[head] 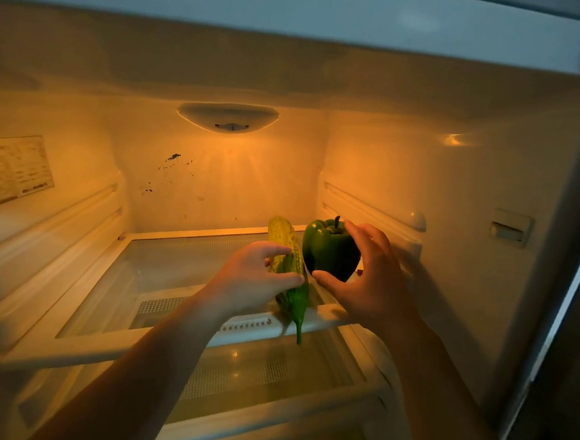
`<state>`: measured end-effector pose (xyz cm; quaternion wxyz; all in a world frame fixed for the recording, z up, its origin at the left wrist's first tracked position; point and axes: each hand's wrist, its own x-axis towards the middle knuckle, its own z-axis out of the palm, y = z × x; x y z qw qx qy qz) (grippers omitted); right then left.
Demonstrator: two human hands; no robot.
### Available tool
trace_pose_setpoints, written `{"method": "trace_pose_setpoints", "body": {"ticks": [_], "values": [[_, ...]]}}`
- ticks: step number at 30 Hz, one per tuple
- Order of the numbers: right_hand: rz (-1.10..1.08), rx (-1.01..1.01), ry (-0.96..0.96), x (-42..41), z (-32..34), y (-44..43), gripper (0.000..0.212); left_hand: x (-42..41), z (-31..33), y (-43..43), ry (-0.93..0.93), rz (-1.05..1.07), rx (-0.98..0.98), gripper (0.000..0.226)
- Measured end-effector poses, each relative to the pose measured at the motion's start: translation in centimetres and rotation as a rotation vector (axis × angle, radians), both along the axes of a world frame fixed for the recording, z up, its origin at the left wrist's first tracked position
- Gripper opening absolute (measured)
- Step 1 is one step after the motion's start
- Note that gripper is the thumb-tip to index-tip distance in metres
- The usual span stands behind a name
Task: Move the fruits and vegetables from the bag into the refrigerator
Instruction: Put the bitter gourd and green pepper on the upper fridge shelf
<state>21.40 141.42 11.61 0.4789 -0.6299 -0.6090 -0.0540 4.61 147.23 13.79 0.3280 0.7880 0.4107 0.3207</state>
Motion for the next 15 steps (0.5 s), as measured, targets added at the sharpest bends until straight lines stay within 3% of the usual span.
{"method": "trace_pose_setpoints", "body": {"ticks": [4,15], "values": [[-0.027,0.038,-0.027,0.5,-0.5,-0.6,0.07,-0.3,-0.2,-0.1,-0.005,-0.014,-0.023,0.056],[-0.074,0.043,-0.054,0.3,0.1,2.3,0.069,-0.6,0.2,0.8,-0.017,-0.051,-0.152,0.052]]}}
